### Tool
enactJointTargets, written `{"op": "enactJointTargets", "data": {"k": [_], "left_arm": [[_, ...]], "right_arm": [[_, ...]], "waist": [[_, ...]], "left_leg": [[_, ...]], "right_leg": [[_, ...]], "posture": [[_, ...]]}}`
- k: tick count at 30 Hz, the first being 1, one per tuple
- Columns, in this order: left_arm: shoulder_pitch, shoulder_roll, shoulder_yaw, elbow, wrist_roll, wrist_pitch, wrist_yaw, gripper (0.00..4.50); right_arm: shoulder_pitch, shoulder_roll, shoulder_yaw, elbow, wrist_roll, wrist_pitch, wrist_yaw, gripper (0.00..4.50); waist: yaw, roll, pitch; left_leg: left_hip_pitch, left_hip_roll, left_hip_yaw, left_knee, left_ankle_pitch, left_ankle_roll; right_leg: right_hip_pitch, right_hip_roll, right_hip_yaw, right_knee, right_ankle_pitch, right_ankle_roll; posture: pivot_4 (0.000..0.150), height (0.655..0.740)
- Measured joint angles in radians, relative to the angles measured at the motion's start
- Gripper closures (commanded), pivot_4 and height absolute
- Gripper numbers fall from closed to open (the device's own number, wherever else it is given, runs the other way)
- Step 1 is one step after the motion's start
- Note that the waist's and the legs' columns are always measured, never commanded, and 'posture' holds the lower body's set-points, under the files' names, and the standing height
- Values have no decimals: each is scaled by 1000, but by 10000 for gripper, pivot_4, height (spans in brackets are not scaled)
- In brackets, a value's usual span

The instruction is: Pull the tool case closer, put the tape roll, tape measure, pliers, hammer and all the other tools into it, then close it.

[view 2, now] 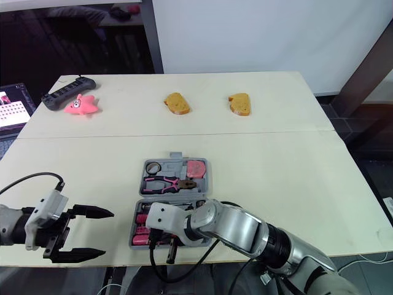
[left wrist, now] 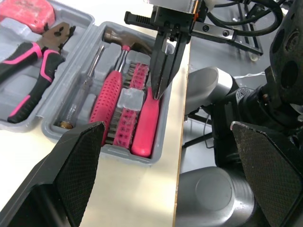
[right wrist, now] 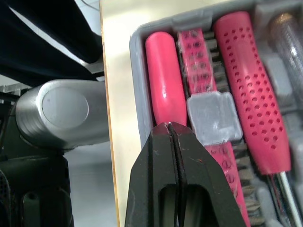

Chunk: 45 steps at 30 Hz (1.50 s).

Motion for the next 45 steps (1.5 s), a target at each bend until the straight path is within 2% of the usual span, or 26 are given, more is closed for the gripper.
{"op": "enactJointTargets", "data": {"k": [10,15,20,24,27,32,33,34,41,45], "left_arm": [[8,0,0,-10,0,0,9,0],[8,-4,0,-9,0,0,18,0],[-58,-50,-13,35,0,65,120,0],[-142,-161,-24,114,0,131,278,0],[-193,-228,-25,144,0,187,395,8277],[-293,-349,-98,218,69,198,554,34375],[-310,-362,-120,244,95,194,571,40921],[-327,-370,-143,262,118,189,583,44361],[-354,-348,-276,372,283,84,580,44361],[-351,-328,-308,360,313,54,548,44361]], "right_arm": [[15,-7,14,10,-19,7,6,44722],[32,13,-29,14,-1,14,19,44722],[30,-47,-277,-117,113,-111,156,44722],[80,-165,-510,-152,211,-137,237,44722],[156,-245,-616,-91,219,-154,252,45000],[210,-368,-585,172,21,-260,190,45000],[210,-367,-563,207,-11,-280,188,45000],[205,-355,-544,234,-34,-294,183,45000],[146,-286,-416,327,-163,-343,179,45000],[125,-248,-379,325,-195,-328,190,45000]], "waist": [[0,0,0],[1,0,0],[5,0,0],[24,-2,0],[31,-2,0],[31,-2,0],[26,-2,0],[24,-2,0],[28,-2,0],[27,-1,-1]], "left_leg": [[1,0,0,0,0,0],[1,0,0,0,0,0],[1,0,0,0,0,0],[2,0,-1,1,0,0],[2,0,-1,1,0,0],[4,-1,0,3,0,0],[4,-1,0,3,0,0],[5,-1,-1,2,0,0],[4,-1,-1,2,0,0],[7,-1,-1,2,0,0]], "right_leg": [[1,0,0,0,0,0],[1,0,0,0,0,0],[2,0,0,0,0,1],[5,0,-1,-2,0,1],[6,0,-1,-2,0,1],[8,-1,0,-3,0,1],[8,0,0,-2,0,1],[8,1,0,-2,0,1],[8,0,0,-2,0,1],[10,0,0,-2,0,1]], "posture": [[1500,7400],[1500,7400],[1500,7400],[1500,7400],[1500,7400],[1500,7400],[1500,7400],[1500,7400],[1500,7400],[1500,7400]]}}
